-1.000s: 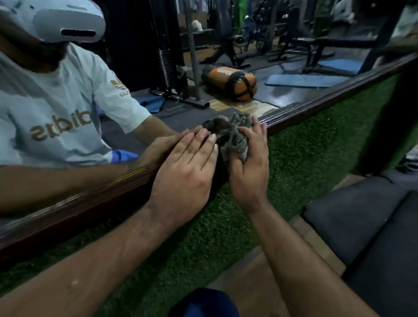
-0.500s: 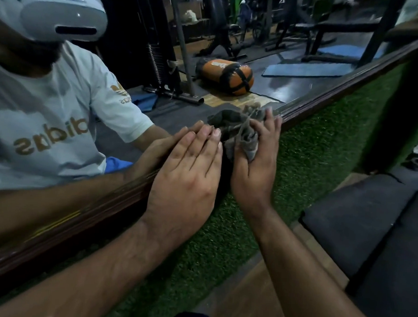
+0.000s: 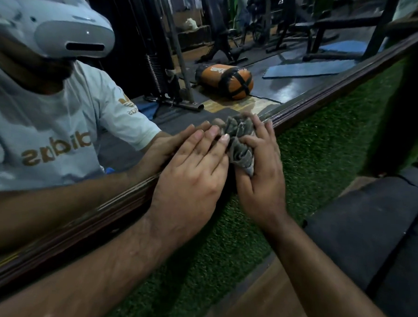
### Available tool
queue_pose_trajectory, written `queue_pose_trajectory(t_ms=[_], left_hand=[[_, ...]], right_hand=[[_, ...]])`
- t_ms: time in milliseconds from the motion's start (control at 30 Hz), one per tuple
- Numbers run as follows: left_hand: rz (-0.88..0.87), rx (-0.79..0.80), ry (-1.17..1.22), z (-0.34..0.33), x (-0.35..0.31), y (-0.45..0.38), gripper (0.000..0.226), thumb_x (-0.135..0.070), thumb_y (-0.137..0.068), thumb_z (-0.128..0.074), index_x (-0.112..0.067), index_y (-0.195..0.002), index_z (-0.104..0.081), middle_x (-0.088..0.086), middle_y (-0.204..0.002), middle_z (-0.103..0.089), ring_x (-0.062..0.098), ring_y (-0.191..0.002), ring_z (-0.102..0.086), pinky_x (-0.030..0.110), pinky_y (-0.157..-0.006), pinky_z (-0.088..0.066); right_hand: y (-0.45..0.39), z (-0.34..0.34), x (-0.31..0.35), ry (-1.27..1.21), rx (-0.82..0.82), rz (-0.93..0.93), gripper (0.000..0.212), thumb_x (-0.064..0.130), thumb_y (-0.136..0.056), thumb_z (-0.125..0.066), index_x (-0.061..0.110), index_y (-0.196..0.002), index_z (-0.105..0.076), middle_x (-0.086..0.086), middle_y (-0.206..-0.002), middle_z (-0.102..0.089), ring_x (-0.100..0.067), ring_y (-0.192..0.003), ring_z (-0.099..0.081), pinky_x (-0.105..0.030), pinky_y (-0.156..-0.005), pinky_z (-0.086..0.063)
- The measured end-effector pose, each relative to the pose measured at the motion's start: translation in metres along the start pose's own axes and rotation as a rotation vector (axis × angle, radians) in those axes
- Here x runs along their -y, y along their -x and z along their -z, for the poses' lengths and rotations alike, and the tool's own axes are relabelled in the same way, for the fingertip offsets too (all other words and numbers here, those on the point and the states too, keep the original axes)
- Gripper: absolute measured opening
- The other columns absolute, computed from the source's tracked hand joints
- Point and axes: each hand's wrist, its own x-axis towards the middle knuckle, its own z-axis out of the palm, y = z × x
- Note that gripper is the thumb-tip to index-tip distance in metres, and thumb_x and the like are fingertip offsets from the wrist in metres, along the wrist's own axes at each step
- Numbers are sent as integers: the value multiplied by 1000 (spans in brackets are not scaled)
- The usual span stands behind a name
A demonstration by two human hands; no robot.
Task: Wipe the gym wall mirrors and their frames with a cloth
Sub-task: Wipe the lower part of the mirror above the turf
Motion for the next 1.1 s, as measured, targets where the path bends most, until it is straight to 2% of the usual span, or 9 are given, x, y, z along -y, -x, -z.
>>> queue_pose_trajectory(t_ms=[200,333,400,500,600,733,900,1033,1100], left_hand=[[-66,101,-30,-8,-7,-26,53,-19,-97,-49,3,-145,-49,21,-157,-40,33,-151,-30,45,-125,-18],[-117,163,-51,-7,-8,-35,58,-19,-93,-47,7,-145,-47,24,-156,-39,36,-150,-31,48,-124,-18],[-112,172,-35,-8,-11,-37,57,-17,-92,-50,7,-143,-49,25,-154,-43,36,-148,-35,47,-122,-21],[-105,172,-16,-10,-18,-50,55,-15,-91,-51,7,-142,-52,24,-152,-45,35,-146,-38,47,-122,-23],[-108,171,0,-15,-25,-74,54,-16,-91,-50,5,-140,-55,22,-150,-50,34,-144,-42,47,-122,-25],[-100,187,21,-22,-36,-97,51,-18,-91,-51,5,-135,-59,22,-145,-55,34,-141,-46,48,-121,-30],[-116,185,15,-27,-42,-119,51,-19,-89,-50,5,-133,-62,22,-142,-57,34,-140,-48,47,-120,-31],[-142,202,9,-30,-45,-134,51,-20,-88,-50,5,-129,-64,22,-139,-60,34,-138,-50,48,-120,-32],[-149,205,3,-35,-47,-140,53,-20,-88,-49,6,-132,-62,22,-141,-58,34,-139,-49,48,-121,-32]], right_hand=[[-39,3,-10,-88,-183,-265,40,27,-96,-51,15,-134,-54,-3,-170,-28,-23,-161,-8,-55,-127,-21],[-24,10,-37,-4,-145,-90,40,25,-96,-50,13,-134,-54,-10,-169,-30,-26,-161,-13,-58,-125,-24],[-35,18,-49,-47,-210,-181,41,28,-96,-48,12,-134,-54,-10,-168,-31,-27,-160,-14,-57,-125,-25],[-71,25,-44,-104,-277,-343,43,30,-96,-47,11,-134,-55,-6,-168,-30,-27,-160,-12,-46,-128,-22],[-74,29,-48,-69,-223,-298,40,22,-96,-52,12,-134,-55,-7,-169,-30,-27,-160,-10,-48,-128,-20],[-64,46,-70,10,-136,-153,41,23,-92,-52,8,-130,-57,-11,-165,-37,-30,-159,-19,-50,-126,-24],[-103,57,-70,-78,-252,-364,40,30,-95,-49,12,-130,-57,-4,-167,-34,-27,-160,-15,-52,-125,-26],[-84,57,-91,-53,-156,-168,37,17,-92,-55,6,-127,-58,-11,-166,-34,-30,-160,-16,-47,-128,-20],[-85,63,-106,-50,-157,-151,36,15,-92,-55,3,-125,-59,-15,-165,-36,-33,-159,-19,-43,-129,-18]])
